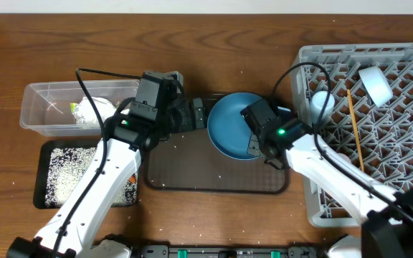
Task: Sort waste into correct bins and load items into the dishwasher rack
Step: 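Move the right gripper to the right rim of the blue plate, then grasp the blue plate rim with the right gripper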
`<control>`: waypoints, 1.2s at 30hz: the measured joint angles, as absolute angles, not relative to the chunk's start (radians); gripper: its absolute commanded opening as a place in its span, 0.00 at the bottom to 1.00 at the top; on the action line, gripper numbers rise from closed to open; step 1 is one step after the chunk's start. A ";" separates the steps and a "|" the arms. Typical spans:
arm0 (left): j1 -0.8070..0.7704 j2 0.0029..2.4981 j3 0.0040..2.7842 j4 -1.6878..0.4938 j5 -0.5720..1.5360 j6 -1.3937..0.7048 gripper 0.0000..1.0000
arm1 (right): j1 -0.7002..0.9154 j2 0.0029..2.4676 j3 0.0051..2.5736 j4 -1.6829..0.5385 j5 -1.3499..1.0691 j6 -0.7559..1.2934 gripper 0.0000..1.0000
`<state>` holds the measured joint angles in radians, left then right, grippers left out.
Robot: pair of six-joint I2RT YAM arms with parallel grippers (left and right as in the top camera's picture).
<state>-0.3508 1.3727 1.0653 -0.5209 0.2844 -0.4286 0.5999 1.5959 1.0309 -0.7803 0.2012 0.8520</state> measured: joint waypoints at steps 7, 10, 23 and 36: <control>-0.351 1.373 1.065 -0.521 0.284 -0.429 0.98 | 0.599 1.670 1.031 -0.758 0.237 0.860 0.52; -0.351 1.373 1.065 -0.521 0.284 -0.429 0.98 | 0.597 1.708 1.031 -0.744 0.245 0.860 0.55; -0.351 1.373 1.065 -0.521 0.284 -0.429 0.98 | 0.561 1.787 1.031 -0.696 0.222 0.876 0.86; -0.351 1.373 1.065 -0.521 0.284 -0.429 0.98 | 0.561 1.787 1.031 -0.691 0.194 0.878 0.50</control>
